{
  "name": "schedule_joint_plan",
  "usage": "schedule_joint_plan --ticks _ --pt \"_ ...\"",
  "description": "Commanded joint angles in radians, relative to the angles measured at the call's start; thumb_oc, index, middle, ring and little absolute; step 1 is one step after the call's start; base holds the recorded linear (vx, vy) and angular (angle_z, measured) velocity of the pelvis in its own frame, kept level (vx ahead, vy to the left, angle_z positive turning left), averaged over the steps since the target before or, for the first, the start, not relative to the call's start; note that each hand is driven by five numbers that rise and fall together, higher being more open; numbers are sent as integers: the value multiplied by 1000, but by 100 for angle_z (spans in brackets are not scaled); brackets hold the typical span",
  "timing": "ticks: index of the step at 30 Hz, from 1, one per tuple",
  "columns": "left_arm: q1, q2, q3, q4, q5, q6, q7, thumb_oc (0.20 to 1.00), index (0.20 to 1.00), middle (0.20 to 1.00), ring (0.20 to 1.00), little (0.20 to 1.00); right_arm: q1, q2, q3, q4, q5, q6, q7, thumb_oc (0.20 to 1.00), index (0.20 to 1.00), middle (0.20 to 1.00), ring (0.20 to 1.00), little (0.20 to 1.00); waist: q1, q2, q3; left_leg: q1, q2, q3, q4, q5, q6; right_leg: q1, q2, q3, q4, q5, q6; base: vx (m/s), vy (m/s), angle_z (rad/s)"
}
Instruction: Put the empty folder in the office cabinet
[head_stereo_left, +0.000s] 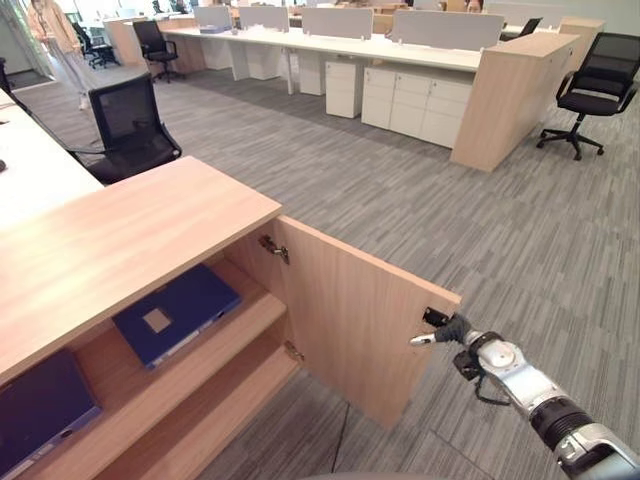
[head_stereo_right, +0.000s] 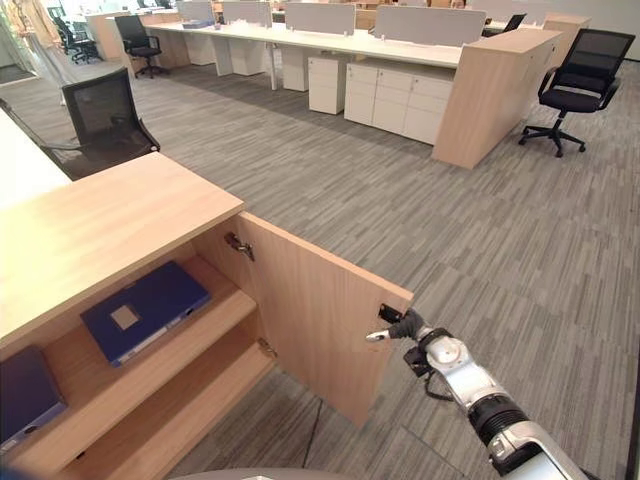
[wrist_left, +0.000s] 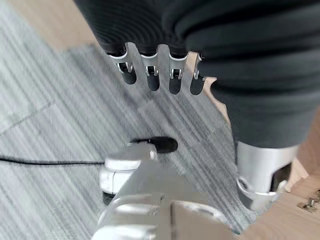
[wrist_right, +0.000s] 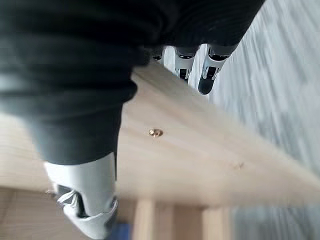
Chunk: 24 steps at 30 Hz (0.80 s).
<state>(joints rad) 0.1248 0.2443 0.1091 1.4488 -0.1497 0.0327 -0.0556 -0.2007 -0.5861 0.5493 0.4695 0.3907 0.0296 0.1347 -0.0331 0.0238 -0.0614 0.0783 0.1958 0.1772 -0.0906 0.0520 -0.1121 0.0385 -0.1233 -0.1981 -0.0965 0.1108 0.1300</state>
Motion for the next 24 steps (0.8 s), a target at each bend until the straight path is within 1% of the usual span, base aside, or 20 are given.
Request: schedule_joint_plan --ticks 1,2,3,5,6,9,13,19,22,24 --pt "-46 50 -35 54 -21 -19 3 1000 1000 1000 1000 1000 -83 364 180 -77 279 -54 206 1000 1000 1000 1000 1000 97 -63 33 6 -50 -64 50 -67 8 5 27 -49 9 -95 -24 -39 -9 -2" --pt "-34 38 -41 46 -18 -21 -3 1000 1000 1000 1000 1000 -57 379 214 -90 337 -45 224 1000 1000 1000 1000 1000 104 -64 35 3 -49 -69 53 -67 6 5 26 -55 9 -95 -24 -35 -12 -1" --pt "-30 35 -45 39 -19 -24 -5 1000 1000 1000 1000 1000 -48 381 231 -103 360 -38 237 1000 1000 1000 1000 1000 106 -63 36 1 -48 -71 55 -67 5 5 26 -56 9 -96 -24 -33 -15 1" --pt "-25 30 -55 34 -20 -28 -14 1000 1000 1000 1000 1000 -42 381 262 -117 376 -29 256 1000 1000 1000 1000 1000 111 -64 41 -3 -47 -77 58 -65 4 5 27 -59 9 -97 -25 -25 -6 11" --pt "-23 30 -61 29 -18 -31 -23 1000 1000 1000 1000 1000 -36 372 291 -129 377 -12 280 1000 1000 1000 1000 1000 113 -63 44 -8 -44 -82 58 -62 1 5 29 -64 9 -99 -27 -50 -10 31" --pt "-15 33 -66 29 -16 -32 -36 1000 1000 1000 1000 1000 -23 351 316 -155 401 8 306 1000 1000 1000 1000 1000 118 -65 47 -12 -36 -89 57 -57 -3 5 35 -70 9 -104 -31 -31 -10 32" --pt "-7 35 -63 33 -20 -32 -47 1000 1000 1000 1000 1000 -10 326 317 -164 413 5 313 1000 1000 1000 1000 1000 122 -69 52 -18 -22 -98 54 -48 -9 3 47 -75 9 -113 -36 -21 -32 19" --pt "0 29 -53 37 -30 -33 -51 1000 1000 1000 1000 1000 5 327 297 -151 444 -5 304 1000 1000 1000 1000 1000 133 -79 61 -30 -6 -111 53 -35 -17 -3 63 -80 9 -124 -43 -14 -53 12" --pt "-12 34 -52 29 -51 -37 -53 1000 1000 1000 1000 1000 1 334 304 -135 444 0 307 1000 1000 1000 1000 1000 149 -89 78 -55 0 -134 59 -25 -23 -14 68 -94 9 -124 -44 -42 -62 -4" --pt "-24 39 -56 21 -66 -45 -49 1000 1000 1000 1000 1000 -14 328 297 -125 444 -11 303 1000 1000 1000 1000 1000 165 -101 103 -110 5 -131 107 -17 -30 -20 60 -123 9 -124 -43 -133 -54 18"
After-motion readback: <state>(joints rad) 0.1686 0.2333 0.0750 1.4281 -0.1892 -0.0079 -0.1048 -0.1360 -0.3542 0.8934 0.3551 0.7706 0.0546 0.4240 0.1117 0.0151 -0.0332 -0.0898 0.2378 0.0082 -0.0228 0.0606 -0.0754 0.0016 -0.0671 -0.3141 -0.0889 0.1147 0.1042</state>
